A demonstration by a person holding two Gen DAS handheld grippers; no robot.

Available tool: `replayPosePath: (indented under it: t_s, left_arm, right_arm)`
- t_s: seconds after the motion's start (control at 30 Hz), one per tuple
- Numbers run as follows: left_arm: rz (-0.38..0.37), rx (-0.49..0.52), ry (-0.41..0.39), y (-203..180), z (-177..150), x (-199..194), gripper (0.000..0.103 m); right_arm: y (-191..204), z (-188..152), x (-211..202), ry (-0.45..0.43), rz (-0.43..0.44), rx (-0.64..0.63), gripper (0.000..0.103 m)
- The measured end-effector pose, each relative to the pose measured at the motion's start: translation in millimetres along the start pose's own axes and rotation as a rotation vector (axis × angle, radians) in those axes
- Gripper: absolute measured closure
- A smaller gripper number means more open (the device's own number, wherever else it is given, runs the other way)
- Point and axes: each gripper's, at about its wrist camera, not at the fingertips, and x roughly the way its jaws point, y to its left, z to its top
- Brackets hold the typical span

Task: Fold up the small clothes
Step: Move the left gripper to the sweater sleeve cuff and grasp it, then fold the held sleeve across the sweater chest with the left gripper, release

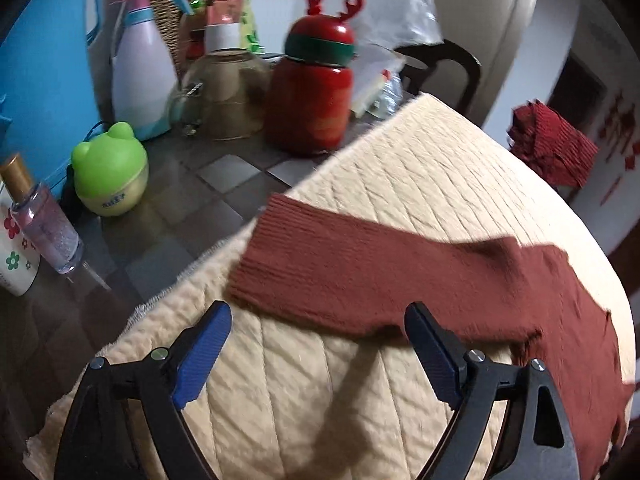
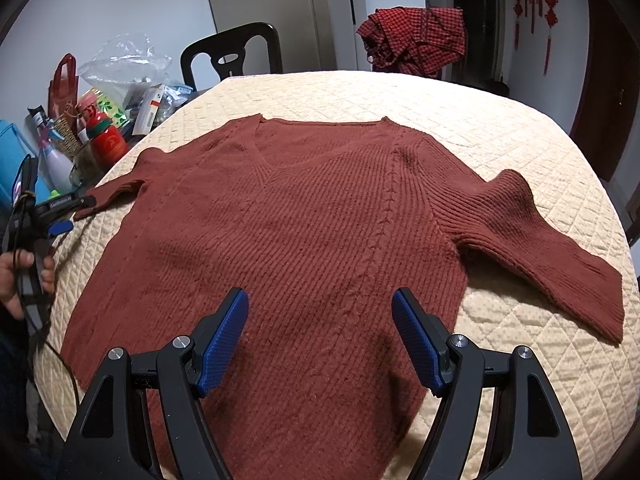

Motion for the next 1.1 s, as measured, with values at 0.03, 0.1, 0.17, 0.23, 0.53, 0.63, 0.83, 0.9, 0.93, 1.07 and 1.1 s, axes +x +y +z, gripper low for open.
replayPosePath:
  t_s: [0.03,0.1,0.17,0.23,0.53,0.63,0.83,0.9,0.93,1.07,1.1]
  left_arm:
    - [0.013,-0.007,-0.011,-0.5,1.5,1.8,0.017]
    - [0.078,-0.001,-0.032,-1.9,3.5,5.9,0.034]
    - [0.117,0.007,-0.041,-2.7,7.0,7.8,0.052]
    - [0.101,0.007,-0.04,-0.9,12.7,11.1,0.082]
    - [-0.182,0.14,-0.132,-52.6,31.7,-38.0,0.092]
    - [-0.346,0.241,-0.164,-100.3,32.1,-62.2,0.092]
    - [-0.617,0.46,-0.09,-205.2,0.0,-76.1,0.092]
    - [-0.658,0.511,-0.04,-229.3,-15.2,-67.7,0.091]
    - [-0.677,0.531,0.0,-238.1,-21.9,-58.2,0.091]
    - [-0.679,0.562,0.122,-247.6,-44.9,-34.0,0.075]
    - [-0.688,0.56,0.129,-243.2,-47.3,-34.9,0.068]
  right_arm:
    - [0.6,0.5,-0.3,-0.003,0.003,-0.003,0.029]
    - [1.7,1.8,-0.2,-0.008,0.004,-0.003,0.029]
    - [1.6,2.0,0.0,-0.01,0.006,0.0,0.029]
    - [1.5,1.4,0.3,-0.009,0.012,0.004,0.029]
    - [-3.4,0.0,-7.4,-0.034,0.035,0.025,0.029]
    - [-7.4,1.0,-8.1,-0.038,0.037,0.045,0.029]
    - [-15.5,0.2,-12.6,-0.05,0.024,0.08,0.029]
    - [-19.6,-0.7,-12.8,-0.048,0.017,0.093,0.029]
    - [-22.2,-1.6,-13.0,-0.046,0.013,0.104,0.029]
    - [-33.2,-3.6,-13.9,-0.043,0.015,0.151,0.029]
    - [-35.2,-3.3,-14.3,-0.046,0.018,0.159,0.029]
